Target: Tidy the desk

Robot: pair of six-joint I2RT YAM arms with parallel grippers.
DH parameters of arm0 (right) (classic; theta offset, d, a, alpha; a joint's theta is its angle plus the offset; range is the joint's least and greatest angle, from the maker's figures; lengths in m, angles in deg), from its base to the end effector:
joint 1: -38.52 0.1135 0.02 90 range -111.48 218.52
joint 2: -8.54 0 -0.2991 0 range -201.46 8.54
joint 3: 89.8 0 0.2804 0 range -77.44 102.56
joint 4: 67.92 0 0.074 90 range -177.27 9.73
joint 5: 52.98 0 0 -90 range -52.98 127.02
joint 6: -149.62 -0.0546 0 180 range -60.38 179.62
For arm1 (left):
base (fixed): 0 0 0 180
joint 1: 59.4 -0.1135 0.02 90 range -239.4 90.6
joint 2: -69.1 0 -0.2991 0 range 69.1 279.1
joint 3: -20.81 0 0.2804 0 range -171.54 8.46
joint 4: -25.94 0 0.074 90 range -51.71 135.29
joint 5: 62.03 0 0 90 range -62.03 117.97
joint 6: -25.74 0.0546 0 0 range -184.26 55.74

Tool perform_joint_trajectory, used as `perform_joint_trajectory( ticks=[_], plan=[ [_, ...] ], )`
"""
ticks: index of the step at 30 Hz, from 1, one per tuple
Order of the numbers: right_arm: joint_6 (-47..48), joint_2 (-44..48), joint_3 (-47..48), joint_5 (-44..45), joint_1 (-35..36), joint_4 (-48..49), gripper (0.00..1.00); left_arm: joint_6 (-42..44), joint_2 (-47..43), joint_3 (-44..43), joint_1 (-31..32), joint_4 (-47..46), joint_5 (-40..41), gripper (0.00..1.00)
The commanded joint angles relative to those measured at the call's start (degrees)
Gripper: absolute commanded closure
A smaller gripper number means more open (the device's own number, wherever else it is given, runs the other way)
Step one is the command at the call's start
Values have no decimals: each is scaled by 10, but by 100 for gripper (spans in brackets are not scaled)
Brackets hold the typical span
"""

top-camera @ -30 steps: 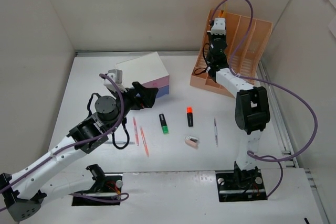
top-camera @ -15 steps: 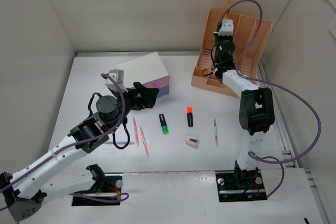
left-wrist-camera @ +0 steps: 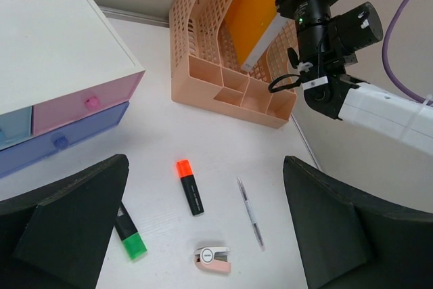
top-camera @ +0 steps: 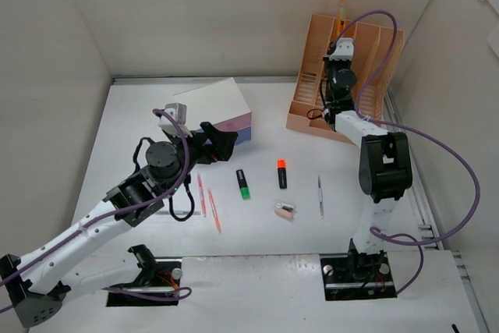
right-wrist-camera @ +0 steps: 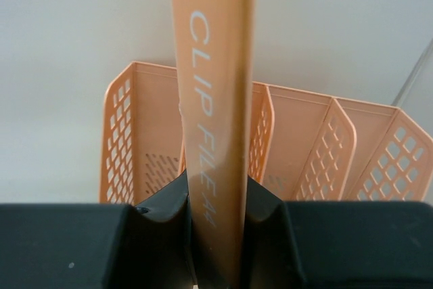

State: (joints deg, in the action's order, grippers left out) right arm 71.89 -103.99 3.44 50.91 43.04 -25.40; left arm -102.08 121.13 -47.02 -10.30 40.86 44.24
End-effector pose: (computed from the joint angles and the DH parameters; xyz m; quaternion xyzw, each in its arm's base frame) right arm 0.5154 0.0276 0.3472 0.0201 0.5551 -0.1224 0.8225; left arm 0.1636 -0.1655 0.4276 -0.0321 0.7011 -0.4131 0.5803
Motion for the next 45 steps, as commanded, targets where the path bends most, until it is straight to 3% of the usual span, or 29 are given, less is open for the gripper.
perform_joint_trajectory(
  ticks=[1, 15, 18, 21, 24, 29, 31, 32, 34, 35, 37, 39, 41, 43, 44, 45],
  plan=[
    [-30, 35, -6, 11, 6, 30, 100, -3, 0, -10, 3, -42, -5, 6],
    [-29, 10, -10, 70, 21, 30, 100, 1, -7, -11, 3, -35, -3, 6],
    [-32, 38, -48, 60, 19, 30, 31, -1, -13, -7, 3, -37, 3, 6],
    [-37, 60, -81, 52, 19, 27, 9, -1, -7, -5, 3, -45, -1, 6],
    [-36, 81, -106, 47, 19, 23, 2, 1, 3, -9, 3, -56, -8, 6],
    [-29, 138, -148, 60, 20, 15, 2, 7, 4, -14, 3, -64, -13, 6],
    [-27, 198, -185, 22, 18, -11, 2, 11, -1, -10, 3, -67, -12, 5],
    [-30, 252, -200, -44, 16, -27, 2, 13, -3, -9, 3, -67, -10, 5],
    [-51, 309, -240, -133, 1, -94, 2, 20, -3, -11, 3, -63, -6, 4],
    [-52, 362, -247, -235, -12, -121, 2, 22, -1, -13, 3, -60, -5, 4],
    [-46, 422, -236, -332, -8, -263, 2, 21, 10, -24, -4, -35, 0, 4],
    [-44, 443, -195, -373, -8, -428, 2, 19, 23, -37, -15, 1, -1, 4],
    [-37, 464, -173, -409, -8, -506, 3, 14, 41, -44, -31, 23, -12, 4],
    [-13, 484, -166, -450, -12, -574, 23, -3, 55, -49, -50, 45, -26, 5],
    [-9, 508, -168, -454, -13, -588, 60, -12, 64, -50, -50, 55, -33, 6],
    [-6, 518, -172, -455, -13, -594, 90, -20, 67, -49, -59, 72, -36, 7]
  ],
)
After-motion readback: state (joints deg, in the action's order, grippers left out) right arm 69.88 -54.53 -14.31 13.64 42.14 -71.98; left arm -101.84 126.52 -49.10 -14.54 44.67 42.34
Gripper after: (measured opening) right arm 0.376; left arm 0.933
